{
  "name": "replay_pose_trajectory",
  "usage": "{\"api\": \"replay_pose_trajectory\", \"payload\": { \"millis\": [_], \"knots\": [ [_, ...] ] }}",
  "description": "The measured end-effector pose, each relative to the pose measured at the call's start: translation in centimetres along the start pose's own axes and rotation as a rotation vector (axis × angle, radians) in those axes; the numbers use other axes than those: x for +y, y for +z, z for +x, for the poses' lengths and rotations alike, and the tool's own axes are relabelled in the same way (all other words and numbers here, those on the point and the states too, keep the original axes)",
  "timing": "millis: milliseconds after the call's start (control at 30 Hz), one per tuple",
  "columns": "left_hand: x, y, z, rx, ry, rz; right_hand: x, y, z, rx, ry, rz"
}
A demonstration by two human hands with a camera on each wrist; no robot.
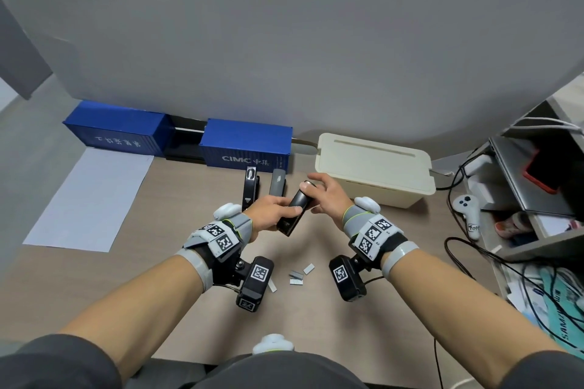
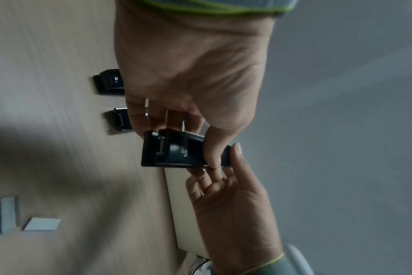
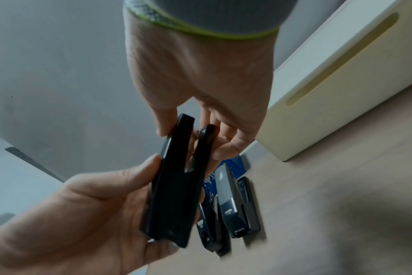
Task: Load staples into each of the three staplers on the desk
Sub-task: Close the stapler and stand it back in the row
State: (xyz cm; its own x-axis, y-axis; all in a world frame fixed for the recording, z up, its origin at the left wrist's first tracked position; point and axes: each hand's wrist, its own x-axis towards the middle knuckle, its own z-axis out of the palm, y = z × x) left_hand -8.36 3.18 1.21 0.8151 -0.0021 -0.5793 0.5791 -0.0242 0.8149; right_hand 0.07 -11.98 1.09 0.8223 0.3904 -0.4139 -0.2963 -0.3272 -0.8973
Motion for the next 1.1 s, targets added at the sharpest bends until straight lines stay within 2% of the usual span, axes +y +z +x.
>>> {"api": "replay_pose_trajectory", "payload": {
  "millis": [100,167,233,333,400,500,567,767,867,1000,1100],
  "knots": [
    [-0.5,-0.3,1.7,0.049,-0.033,-0.070,0.4,0.1,0.9,0.012,0.072,0.024],
    [-0.8,-0.4,2.6,0.104,-0.049,-0.087,0.8,0.0,1.2,-0.063,0.130,-0.031],
    [-0.9,-0.6,3.2,0.092,-0.053,-0.120,1.1,0.0,1.5,-0.161,0.164,-0.115],
    [-1.2,-0.5,4.0,0.043,-0.079,-0.145,1.9,0.0,2.7,-0.173,0.197,-0.106],
    [-1.5,-0.8,5.3,0.150,-0.058,-0.085,2.7,-0.1,4.2,-0.134,0.214,-0.165],
    [-1.6,-2.0,6.7,0.414,0.009,0.014,4.6,-0.1,6.1,-0.072,0.273,-0.270],
    [-1.5,-2.9,7.9,0.475,-0.004,0.070,6.0,0.1,7.9,-0.066,0.312,-0.321],
    [-1.7,-3.3,11.3,0.417,-0.091,0.179,7.9,1.1,10.8,0.029,0.293,-0.485],
    [-2.2,-3.0,12.5,0.423,-0.129,0.213,8.4,0.8,11.4,0.030,0.294,-0.521],
    [-2.4,-2.0,13.3,0.419,-0.181,0.289,9.4,0.5,12.2,0.063,0.279,-0.416],
    [-2.4,-1.3,13.2,0.456,-0.206,0.358,11.2,0.6,13.4,0.125,0.329,-0.382]
  ]
}}
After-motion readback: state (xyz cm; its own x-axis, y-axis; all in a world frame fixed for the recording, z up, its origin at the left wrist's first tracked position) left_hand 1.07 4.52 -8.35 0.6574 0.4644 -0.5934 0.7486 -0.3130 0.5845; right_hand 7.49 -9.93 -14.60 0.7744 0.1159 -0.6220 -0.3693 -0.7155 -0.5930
